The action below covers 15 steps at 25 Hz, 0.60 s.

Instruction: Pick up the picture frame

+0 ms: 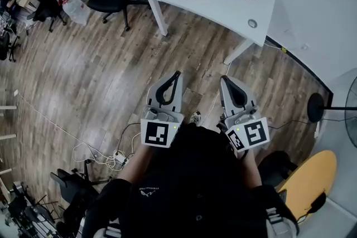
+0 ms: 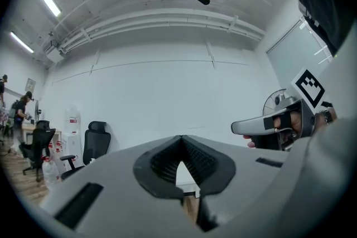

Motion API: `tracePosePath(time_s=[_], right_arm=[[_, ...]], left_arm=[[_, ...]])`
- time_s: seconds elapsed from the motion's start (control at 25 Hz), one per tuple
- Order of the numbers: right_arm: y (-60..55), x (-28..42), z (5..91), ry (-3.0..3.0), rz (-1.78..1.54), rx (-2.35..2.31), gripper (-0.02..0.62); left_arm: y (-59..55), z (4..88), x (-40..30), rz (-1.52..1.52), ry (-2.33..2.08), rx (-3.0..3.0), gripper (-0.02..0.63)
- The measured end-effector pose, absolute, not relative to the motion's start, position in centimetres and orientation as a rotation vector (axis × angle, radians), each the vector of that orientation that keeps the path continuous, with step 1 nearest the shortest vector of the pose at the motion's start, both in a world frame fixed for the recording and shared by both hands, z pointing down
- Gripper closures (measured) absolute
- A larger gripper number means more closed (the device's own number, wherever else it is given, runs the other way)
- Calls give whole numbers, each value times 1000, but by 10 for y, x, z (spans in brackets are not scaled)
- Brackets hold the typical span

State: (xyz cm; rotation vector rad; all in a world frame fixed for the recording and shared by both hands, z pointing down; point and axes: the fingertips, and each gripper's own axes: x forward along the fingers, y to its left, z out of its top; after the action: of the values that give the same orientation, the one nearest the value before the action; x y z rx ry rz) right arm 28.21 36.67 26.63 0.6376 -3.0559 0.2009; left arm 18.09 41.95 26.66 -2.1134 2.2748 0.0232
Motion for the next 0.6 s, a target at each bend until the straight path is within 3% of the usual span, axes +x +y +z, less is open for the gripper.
tracePosePath(time_s=[0.6], right_arm=[[357,303,255,-3121,226,739,597]], left_arm=[[410,270,210,24,2214,-2143,598]])
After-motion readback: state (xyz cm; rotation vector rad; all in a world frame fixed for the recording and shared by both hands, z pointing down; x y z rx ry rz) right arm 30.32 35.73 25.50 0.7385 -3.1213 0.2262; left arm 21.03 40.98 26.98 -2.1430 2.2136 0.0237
